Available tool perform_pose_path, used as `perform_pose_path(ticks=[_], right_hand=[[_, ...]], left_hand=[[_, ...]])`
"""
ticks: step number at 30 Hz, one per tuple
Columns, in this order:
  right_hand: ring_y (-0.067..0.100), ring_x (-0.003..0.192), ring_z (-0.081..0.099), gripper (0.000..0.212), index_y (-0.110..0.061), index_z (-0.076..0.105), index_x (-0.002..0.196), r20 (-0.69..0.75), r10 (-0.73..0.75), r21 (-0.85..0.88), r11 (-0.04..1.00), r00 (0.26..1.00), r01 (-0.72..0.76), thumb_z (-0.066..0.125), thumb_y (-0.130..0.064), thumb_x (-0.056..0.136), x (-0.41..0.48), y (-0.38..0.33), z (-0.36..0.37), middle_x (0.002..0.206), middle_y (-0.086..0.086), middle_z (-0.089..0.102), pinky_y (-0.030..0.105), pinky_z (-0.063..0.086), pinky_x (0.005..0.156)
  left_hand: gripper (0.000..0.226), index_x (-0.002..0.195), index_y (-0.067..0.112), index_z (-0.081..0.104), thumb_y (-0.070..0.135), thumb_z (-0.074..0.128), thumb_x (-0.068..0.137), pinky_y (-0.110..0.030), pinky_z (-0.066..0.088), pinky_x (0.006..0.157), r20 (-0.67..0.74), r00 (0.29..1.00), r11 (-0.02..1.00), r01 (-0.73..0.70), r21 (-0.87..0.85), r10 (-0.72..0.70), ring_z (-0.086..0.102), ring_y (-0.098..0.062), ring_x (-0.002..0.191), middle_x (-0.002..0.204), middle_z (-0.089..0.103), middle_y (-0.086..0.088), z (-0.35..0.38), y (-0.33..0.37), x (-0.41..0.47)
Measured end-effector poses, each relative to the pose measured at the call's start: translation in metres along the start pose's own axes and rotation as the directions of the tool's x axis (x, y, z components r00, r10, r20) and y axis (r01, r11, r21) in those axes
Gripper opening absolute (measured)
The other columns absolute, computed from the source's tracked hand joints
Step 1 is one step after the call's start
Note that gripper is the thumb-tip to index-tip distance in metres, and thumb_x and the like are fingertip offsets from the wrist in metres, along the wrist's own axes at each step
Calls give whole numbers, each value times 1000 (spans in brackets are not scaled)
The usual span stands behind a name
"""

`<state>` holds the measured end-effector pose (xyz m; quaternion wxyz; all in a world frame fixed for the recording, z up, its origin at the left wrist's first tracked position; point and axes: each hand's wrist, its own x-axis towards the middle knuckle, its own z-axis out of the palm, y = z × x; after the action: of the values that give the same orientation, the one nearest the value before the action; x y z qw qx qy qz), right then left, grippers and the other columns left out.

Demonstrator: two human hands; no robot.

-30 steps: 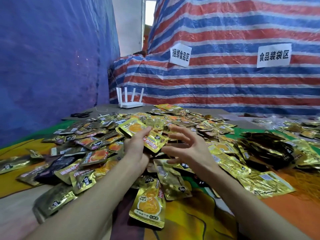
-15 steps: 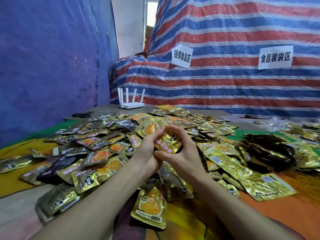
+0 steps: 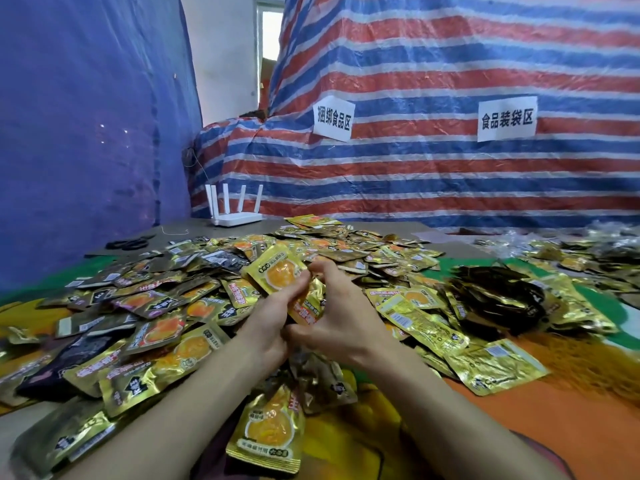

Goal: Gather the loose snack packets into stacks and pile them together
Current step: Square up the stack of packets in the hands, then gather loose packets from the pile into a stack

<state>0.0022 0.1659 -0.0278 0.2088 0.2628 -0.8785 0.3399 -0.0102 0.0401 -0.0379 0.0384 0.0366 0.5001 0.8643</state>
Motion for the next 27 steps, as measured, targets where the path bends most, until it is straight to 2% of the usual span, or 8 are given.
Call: perform_pose_path(ticks=[4,8,11,14,17,20,24,27], right_hand=[[19,91,67,72,-23,40,127,1,21,-22,1000,1000,-21,80,-38,69,-2,4,-8,106,-2,68,39,58,77],[6,73,66,60,-27,43,110,-48,68,35,997,997,-66,79,-43,65,-3,6,-24,86,-12,65,27,56,62],[4,66,62,75,-25,39,112,-80,161,16,987,984,-160,77,-56,55,0,12,-43,81,-13,59,19,49,48],[17,70,64,73,-17,30,113,-158,293,-118,942,943,-313,86,-34,69,6,37,-68,83,-1,59,35,57,56],[32,81,67,59,-10,33,119,-297,371,-334,823,880,-459,77,-21,81,13,69,-95,91,11,64,43,57,66],[40,100,61,47,-9,41,124,-361,361,-530,679,860,-508,70,-19,88,13,97,-107,110,21,60,39,46,70],[36,107,57,44,-10,48,128,-326,401,-665,547,856,-509,69,-29,93,6,121,-103,119,20,58,37,43,77],[34,115,53,41,-13,53,127,-298,396,-767,442,868,-465,65,-36,94,1,126,-93,123,17,59,41,43,92]], left_hand=[[52,102,10,79,42,80,62,-39,55,72,-32,998,991,-45,126,49,71,-31,84,97,76,-12,9,-8,-4],[41,89,7,75,35,83,61,-28,56,53,84,987,986,-145,86,138,67,-18,56,67,69,-6,18,-7,-9],[54,111,9,62,41,76,70,-30,56,64,69,979,958,-200,207,190,72,-19,72,82,75,-4,17,-11,-8],[36,118,16,61,34,70,87,-29,57,69,25,955,867,-281,411,297,74,-18,89,109,73,-7,12,-12,-7],[18,111,15,65,20,66,94,-29,59,71,25,923,819,-353,453,384,73,-19,84,109,71,-10,9,-9,-6],[9,103,15,67,15,66,94,-37,59,78,27,899,775,-392,496,437,69,-19,81,102,71,-12,7,-6,-7],[8,94,20,67,12,67,93,-17,52,70,52,841,638,-448,627,539,65,-15,79,91,69,-4,4,-5,-7],[13,91,22,67,10,66,94,-18,49,68,64,817,543,-438,717,574,63,-14,83,89,68,1,0,-3,-7]])
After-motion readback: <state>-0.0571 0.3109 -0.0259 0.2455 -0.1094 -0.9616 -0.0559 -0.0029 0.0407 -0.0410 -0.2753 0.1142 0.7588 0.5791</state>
